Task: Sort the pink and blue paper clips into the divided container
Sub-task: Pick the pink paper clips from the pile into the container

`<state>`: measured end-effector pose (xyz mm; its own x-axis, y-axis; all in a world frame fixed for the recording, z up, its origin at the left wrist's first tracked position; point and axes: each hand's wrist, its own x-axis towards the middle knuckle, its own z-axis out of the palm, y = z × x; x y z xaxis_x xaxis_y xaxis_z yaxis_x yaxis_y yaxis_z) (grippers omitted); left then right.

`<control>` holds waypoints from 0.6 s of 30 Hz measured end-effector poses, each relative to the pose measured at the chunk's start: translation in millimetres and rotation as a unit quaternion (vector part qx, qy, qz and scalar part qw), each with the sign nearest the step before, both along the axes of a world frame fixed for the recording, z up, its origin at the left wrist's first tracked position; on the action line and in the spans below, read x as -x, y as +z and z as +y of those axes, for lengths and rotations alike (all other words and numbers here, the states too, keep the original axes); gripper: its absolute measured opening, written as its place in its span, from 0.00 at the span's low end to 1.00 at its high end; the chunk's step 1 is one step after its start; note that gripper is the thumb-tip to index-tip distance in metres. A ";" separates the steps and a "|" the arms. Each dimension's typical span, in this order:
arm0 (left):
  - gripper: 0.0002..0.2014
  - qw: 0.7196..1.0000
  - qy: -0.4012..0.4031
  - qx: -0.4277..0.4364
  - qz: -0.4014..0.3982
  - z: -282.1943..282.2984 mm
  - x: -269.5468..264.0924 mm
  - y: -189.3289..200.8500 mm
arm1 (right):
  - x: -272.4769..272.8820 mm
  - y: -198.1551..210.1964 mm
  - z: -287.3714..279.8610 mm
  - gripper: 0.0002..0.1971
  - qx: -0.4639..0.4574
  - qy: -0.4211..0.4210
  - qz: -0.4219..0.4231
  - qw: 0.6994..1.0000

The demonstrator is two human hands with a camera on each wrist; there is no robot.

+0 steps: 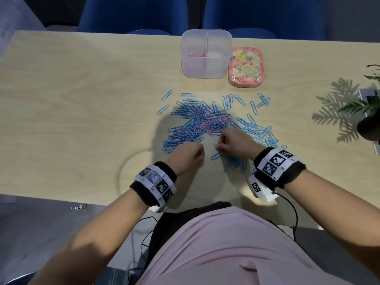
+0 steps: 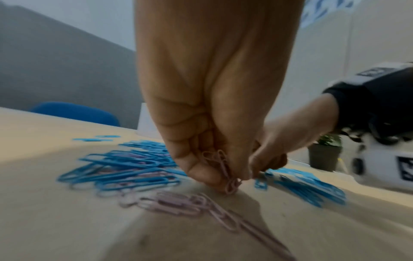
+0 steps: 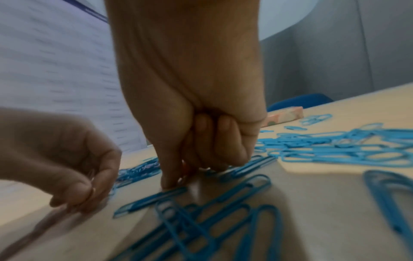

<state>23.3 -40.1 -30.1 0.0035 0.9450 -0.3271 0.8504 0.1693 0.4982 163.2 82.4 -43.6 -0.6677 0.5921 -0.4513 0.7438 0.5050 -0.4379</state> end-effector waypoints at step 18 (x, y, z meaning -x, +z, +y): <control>0.11 0.989 0.084 -0.044 -0.118 -43.2 53.7 -10.2 | 36.6 4.1 -56.8 0.15 -0.019 0.135 0.032 0.990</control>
<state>-30.4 -83.3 -40.3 -0.0893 0.9634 -0.2528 0.6727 0.2456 0.6980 126.6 25.7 -39.4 -0.8300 0.4039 -0.3846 0.5513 0.6984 -0.4563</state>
